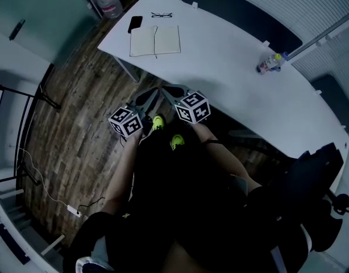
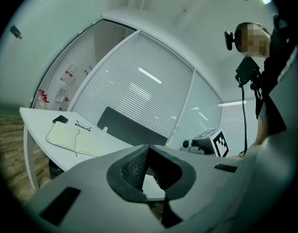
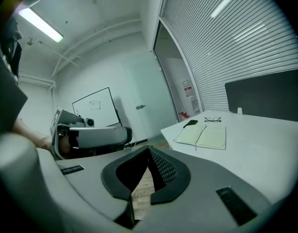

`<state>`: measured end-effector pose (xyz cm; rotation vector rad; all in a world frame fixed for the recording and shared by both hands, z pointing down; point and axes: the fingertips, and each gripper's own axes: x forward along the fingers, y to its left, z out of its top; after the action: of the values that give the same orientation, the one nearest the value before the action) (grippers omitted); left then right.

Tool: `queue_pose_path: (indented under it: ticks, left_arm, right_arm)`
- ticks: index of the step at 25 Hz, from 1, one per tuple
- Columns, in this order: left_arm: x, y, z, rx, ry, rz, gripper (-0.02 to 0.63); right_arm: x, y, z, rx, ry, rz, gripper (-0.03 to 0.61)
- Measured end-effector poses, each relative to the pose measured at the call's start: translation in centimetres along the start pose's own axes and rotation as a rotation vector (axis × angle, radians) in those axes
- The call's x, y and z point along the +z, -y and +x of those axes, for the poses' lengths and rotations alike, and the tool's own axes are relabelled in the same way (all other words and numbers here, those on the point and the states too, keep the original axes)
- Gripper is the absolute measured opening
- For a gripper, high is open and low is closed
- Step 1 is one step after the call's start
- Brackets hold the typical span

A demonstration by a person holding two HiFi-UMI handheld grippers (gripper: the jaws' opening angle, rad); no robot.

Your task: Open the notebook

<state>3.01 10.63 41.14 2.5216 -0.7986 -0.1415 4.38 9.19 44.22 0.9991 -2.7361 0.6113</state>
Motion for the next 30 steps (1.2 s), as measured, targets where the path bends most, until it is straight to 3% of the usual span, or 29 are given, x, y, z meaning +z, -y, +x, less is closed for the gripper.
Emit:
queue_pose_path:
  ticks: [13, 30]
  left_arm:
    - [0.0, -0.2, -3.1, 0.004, 0.031, -0.043, 0.014]
    - [1.6, 0.3, -7.4, -0.016, 0.038, 0.025, 0.014]
  right_arm:
    - [0.3, -2.1, 0.3, 0.000, -0.009, -0.002, -0.014]
    - [1.1, -6.5, 0.2, -0.045, 0.039, -0.072, -0.015]
